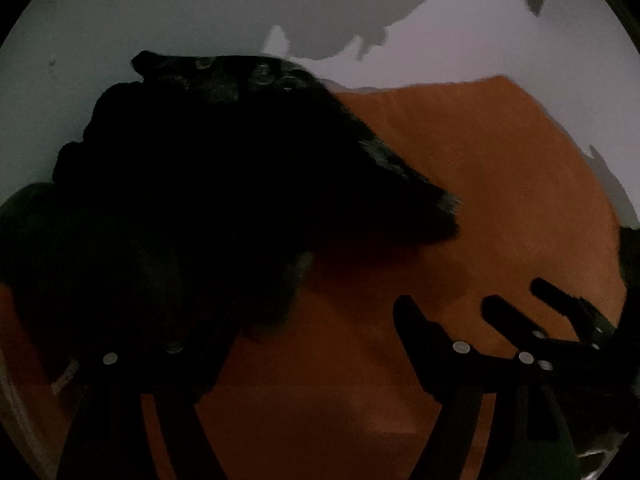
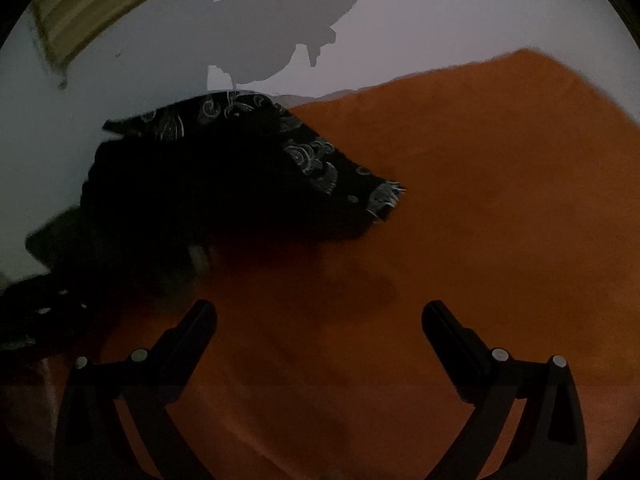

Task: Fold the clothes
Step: 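Grasp the black printed garment with both grippers and lift it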

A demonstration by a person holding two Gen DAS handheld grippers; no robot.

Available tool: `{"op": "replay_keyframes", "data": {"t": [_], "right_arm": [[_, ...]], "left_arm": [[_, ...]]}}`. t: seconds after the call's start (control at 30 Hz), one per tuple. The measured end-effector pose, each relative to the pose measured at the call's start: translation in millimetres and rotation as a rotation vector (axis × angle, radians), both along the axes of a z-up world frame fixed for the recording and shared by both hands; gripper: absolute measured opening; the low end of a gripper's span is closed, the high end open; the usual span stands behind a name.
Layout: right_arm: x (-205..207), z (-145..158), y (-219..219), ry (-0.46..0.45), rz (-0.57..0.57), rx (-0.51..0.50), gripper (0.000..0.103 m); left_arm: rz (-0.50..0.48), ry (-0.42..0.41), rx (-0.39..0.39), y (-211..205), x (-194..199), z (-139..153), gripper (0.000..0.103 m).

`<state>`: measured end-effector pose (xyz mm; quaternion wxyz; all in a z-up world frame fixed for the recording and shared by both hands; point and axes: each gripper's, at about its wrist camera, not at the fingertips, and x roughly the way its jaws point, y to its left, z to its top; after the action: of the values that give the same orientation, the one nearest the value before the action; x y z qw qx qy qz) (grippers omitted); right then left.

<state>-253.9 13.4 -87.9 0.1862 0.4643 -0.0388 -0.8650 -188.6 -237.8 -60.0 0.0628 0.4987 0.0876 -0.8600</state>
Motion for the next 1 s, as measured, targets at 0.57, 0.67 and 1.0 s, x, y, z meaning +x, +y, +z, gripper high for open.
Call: {"op": "replay_keyframes", "data": {"t": [0.57,0.67,1.0], "right_arm": [[-59,-45,-70,-0.016,0.079,-0.004,0.103],[-62,-51,-81,-0.020,0.096,0.021,0.102],[-88,-61,-116,0.002,0.156,0.128,0.102]], "left_arm": [[0.166,0.034,-0.024,-97,-69,-16,0.079],[0.198,0.040,-0.008,-107,-77,-16,0.079],[0.269,-0.015,-0.055,-116,-85,-31,0.079]]}}
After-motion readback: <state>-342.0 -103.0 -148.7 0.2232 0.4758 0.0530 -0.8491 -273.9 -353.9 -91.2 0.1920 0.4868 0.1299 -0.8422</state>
